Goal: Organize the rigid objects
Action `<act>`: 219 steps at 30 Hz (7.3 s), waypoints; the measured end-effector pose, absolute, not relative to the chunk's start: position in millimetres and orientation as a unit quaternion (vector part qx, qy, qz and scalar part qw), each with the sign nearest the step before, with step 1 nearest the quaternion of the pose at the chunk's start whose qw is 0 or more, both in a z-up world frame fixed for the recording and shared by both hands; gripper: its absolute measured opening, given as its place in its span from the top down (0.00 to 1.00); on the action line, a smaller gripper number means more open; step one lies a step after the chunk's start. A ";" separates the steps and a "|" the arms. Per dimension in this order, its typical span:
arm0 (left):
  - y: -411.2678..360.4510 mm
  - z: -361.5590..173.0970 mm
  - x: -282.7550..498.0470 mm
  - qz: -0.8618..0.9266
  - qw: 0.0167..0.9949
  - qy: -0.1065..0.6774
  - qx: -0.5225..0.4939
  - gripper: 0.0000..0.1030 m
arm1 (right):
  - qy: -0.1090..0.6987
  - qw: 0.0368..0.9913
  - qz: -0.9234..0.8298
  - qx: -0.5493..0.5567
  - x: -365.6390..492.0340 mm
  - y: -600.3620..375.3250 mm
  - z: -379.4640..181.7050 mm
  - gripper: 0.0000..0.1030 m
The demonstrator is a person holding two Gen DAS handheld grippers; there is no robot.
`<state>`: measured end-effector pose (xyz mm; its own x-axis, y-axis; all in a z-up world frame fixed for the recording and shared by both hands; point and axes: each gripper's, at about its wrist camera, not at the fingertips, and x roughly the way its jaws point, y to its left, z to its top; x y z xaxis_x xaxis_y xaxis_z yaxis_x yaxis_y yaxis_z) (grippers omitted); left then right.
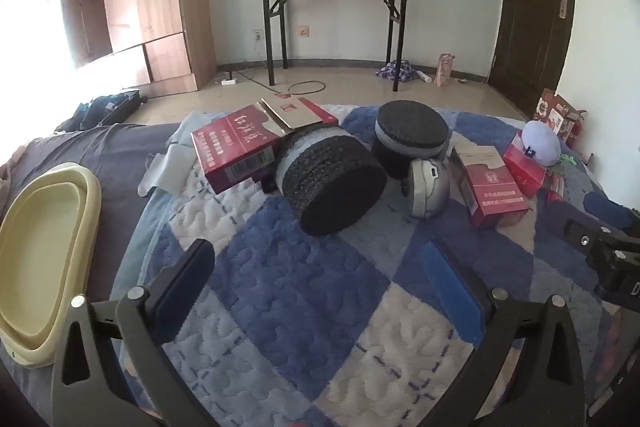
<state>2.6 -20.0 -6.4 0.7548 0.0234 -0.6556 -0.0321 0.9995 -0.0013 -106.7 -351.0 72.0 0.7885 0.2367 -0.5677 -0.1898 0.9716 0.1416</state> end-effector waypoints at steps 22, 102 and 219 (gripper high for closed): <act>-19.7 -5.7 0.5 0.009 0.937 0.348 0.002 0.00 | 0.308 0.944 0.110 0.033 -104.0 -349.4 66.9 0.00; 1.4 2.7 -0.1 -0.005 0.934 0.351 -0.062 0.00 | 0.302 0.948 0.056 0.077 -90.6 -398.1 56.7 0.00; 82.8 23.2 84.3 -0.202 0.895 0.334 -0.217 0.76 | 0.222 0.967 0.124 -0.036 3.8 -406.9 39.6 0.45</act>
<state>84.3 82.8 23.2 0.6959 -0.5060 -0.5096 0.2160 0.8242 -0.5235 3.8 -406.9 39.6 0.8709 0.2228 -0.4380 -0.2548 0.9669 -0.0149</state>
